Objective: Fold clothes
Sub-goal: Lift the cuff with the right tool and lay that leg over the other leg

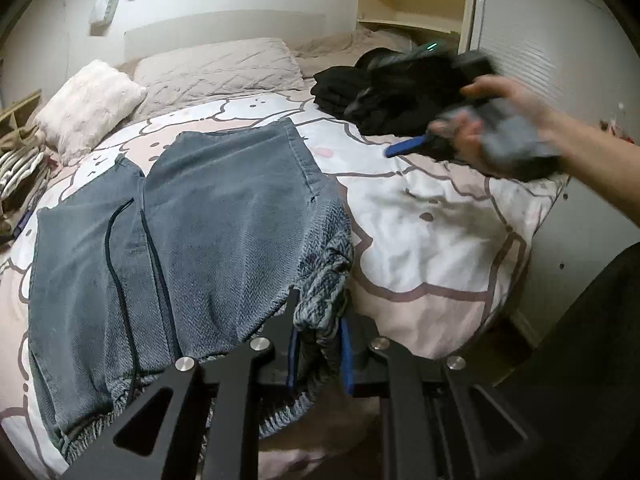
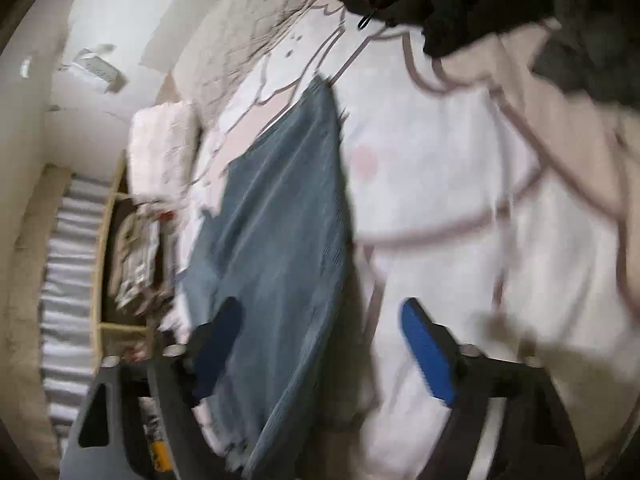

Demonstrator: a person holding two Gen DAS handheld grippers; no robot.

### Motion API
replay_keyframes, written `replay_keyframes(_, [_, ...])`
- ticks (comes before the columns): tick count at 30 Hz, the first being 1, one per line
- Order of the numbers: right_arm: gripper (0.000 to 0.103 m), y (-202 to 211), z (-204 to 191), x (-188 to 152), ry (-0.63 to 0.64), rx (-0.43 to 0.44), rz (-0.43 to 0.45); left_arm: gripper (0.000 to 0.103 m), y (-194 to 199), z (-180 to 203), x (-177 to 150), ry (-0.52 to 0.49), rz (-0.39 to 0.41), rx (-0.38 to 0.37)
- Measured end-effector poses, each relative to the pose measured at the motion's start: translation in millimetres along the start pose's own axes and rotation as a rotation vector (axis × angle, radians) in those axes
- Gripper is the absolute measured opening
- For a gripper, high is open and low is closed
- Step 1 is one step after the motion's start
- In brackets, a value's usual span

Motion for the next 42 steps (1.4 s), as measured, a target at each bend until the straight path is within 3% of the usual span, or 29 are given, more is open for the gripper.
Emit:
replay_keyframes(3, [0.074,-31,6,51,-0.010,-0.045,0.006,0.016,4,-3,-2,0.019,-0.014,-0.029])
replay_keyframes(8, [0.074,-79,12,99,-0.039,-0.003,-0.038,0.016,0,-5,2,0.022,-0.065,-0.044])
replay_keyframes(14, [0.074,-106,10,139,-0.071,0.117,0.006,0.016,2,-14,4,0.039,-0.093,-0.073])
replay_keyframes(18, [0.074,-128,-17,155,0.038,0.059,-0.025,0.016,5,-22,5,0.056,-0.099,-0.060])
replay_keyframes(20, [0.052,-140,-28,159,0.042,0.044,-0.034,0.016,7,-26,6,0.057,-0.095,-0.049])
replay_keyframes(21, [0.020,-148,-33,161,0.035,0.031,-0.046,0.016,9,-29,6,0.067,-0.093,-0.049])
replay_keyframes(22, [0.014,-155,-38,163,0.028,0.018,-0.057,0.016,10,-31,7,0.080,-0.092,-0.050])
replay_keyframes(25, [0.014,-154,-57,167,0.023,0.026,-0.026,0.016,19,-40,7,0.121,-0.073,-0.059])
replay_keyframes(31, [0.006,-101,-132,162,0.062,0.188,0.091,0.016,52,-61,-2,0.189,-0.010,-0.060])
replay_keyframes(34, [0.006,-81,-185,145,0.177,0.147,0.129,0.015,68,-75,-12,0.222,0.015,-0.039])
replay_keyframes(39, [0.006,-84,-263,118,0.291,0.145,0.140,0.015,89,-102,-31,0.298,0.037,0.005])
replay_keyframes(42, [0.006,-104,-308,102,0.330,0.192,0.110,0.015,98,-118,-43,0.355,0.041,0.011])
Point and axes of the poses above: each gripper's, at about its wrist camera, not at the fingertips, and y roughly against the way its jaws point, z to its right, x to its top, the point moved 3 cm from there along -y, roughly the way its jaws point, and after that the axes turned 8 degrees about -z, right-handed, at the moved point
